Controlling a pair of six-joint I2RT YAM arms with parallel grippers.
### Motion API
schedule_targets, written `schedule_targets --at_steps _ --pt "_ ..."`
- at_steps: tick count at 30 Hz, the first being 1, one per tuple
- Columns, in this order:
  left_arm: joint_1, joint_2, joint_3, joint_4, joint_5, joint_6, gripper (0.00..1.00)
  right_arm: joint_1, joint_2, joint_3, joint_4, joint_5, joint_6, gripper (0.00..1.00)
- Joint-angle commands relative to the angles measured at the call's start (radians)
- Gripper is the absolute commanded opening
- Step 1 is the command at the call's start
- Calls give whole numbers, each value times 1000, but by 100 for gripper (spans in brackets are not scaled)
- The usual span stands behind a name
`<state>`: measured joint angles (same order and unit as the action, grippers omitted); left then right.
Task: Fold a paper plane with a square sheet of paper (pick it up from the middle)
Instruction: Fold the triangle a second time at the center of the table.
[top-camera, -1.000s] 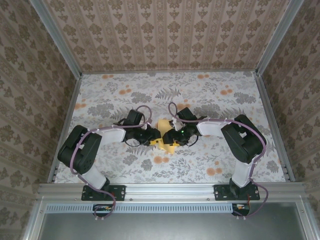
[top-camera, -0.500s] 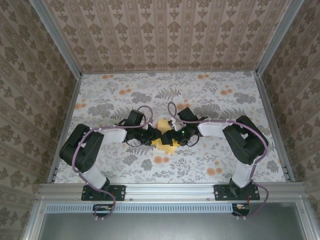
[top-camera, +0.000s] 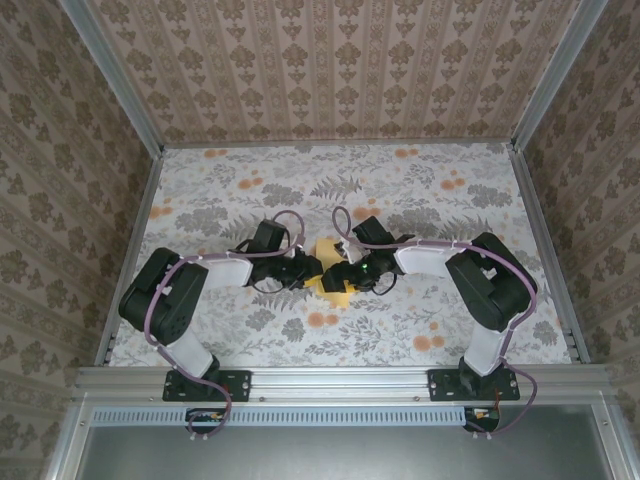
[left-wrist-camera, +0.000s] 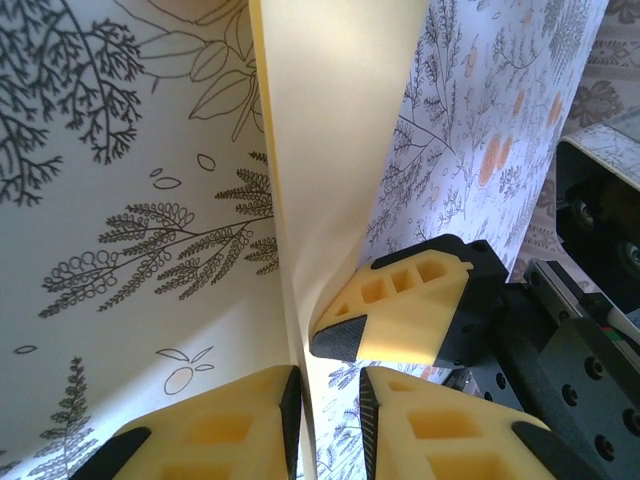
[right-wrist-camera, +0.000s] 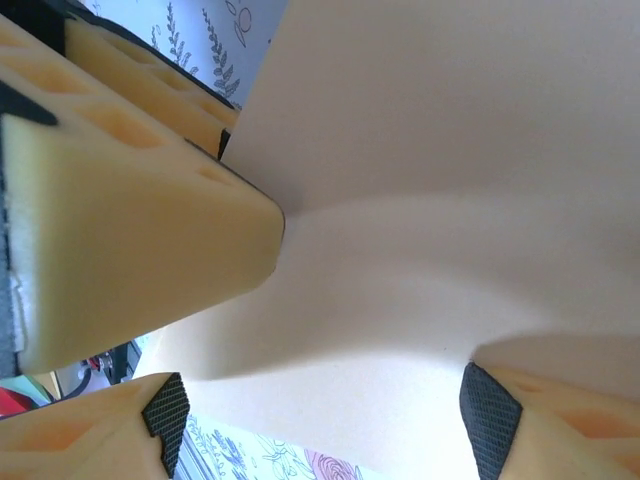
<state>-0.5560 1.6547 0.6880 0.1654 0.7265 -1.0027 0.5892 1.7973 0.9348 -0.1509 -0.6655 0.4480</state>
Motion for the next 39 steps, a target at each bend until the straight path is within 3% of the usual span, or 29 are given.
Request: schedule_targets --at_steps 1,27,34,39 --pt "11 -13 -21 52 23 -15 23 -21 13 -34 -13 45 29 74" --pt "41 -42 -97 247 96 -66 13 -57 73 -33 -20 26 68 59" --pt "39 -10 -108 327 115 -96 9 -78 65 -61 54 -46 102 62" --pt "38 15 -117 390 123 -125 4 -91 46 -92 115 -89 125 70"
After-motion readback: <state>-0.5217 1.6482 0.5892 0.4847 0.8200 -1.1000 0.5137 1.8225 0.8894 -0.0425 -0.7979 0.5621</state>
